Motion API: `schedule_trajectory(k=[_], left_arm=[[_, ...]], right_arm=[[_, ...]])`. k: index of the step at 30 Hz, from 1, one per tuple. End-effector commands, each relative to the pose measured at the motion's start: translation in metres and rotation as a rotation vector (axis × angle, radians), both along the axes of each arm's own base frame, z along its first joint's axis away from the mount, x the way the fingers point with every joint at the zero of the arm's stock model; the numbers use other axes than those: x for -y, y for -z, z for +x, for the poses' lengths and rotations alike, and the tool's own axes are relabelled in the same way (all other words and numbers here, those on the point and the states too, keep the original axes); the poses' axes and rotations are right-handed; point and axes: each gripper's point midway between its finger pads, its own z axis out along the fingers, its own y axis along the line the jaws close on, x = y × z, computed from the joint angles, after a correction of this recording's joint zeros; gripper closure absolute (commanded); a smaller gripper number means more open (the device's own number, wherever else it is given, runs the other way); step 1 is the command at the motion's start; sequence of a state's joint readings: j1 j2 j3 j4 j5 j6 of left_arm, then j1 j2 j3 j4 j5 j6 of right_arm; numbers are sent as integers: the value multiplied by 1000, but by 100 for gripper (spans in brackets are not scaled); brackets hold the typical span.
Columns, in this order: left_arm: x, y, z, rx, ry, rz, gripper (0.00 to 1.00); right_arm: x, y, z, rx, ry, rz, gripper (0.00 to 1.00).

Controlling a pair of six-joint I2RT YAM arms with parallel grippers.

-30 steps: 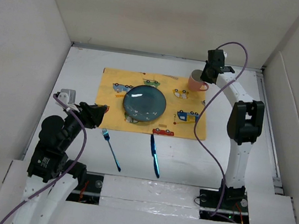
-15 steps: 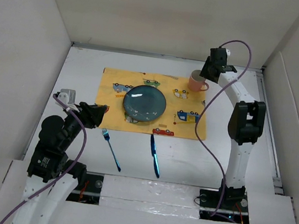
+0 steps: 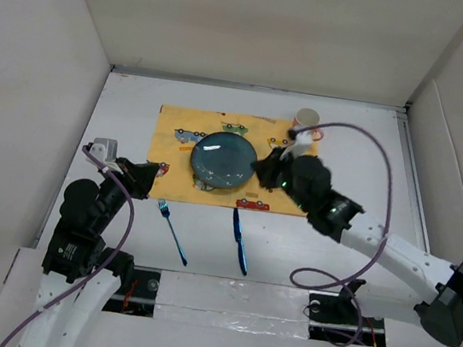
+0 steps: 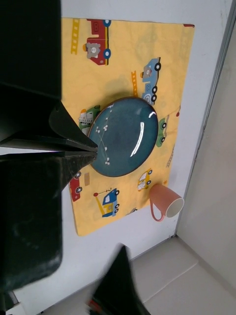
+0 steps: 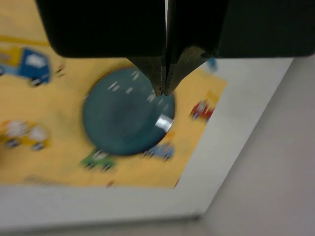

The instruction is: Set the dinner table for one person

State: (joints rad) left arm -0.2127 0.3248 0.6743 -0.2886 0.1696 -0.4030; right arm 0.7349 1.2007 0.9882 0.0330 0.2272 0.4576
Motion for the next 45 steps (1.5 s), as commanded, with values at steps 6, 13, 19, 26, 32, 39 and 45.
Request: schedule_trajectory(k=[6,13,19,26,32,39,45], left_arm=[[3,-11,-2,52,18,-9,97],[3,-9,0,39,13,-10,75],[3,-8,0,36,13,-9,73],[3,-8,0,37,18,-8,72],[3,-10,-2,46,18,-8,72],[2,-11,-3,52,15,-9,71],[1,-11,-2,50,9,-10,71]], right_arm=[[-30,162,-154,-345,-103,-273,97],[-28,210,-191,-439,-156,-457,44],[-36,240,-184,-452,-94,-600,45],[-50,254,-179,-437,-114,-661,52],[-45,269,-178,-463,-118,-658,60],[-40,275,-176,-479,-114,-629,67],[-35,286,-175,-498,-110,-662,59]])
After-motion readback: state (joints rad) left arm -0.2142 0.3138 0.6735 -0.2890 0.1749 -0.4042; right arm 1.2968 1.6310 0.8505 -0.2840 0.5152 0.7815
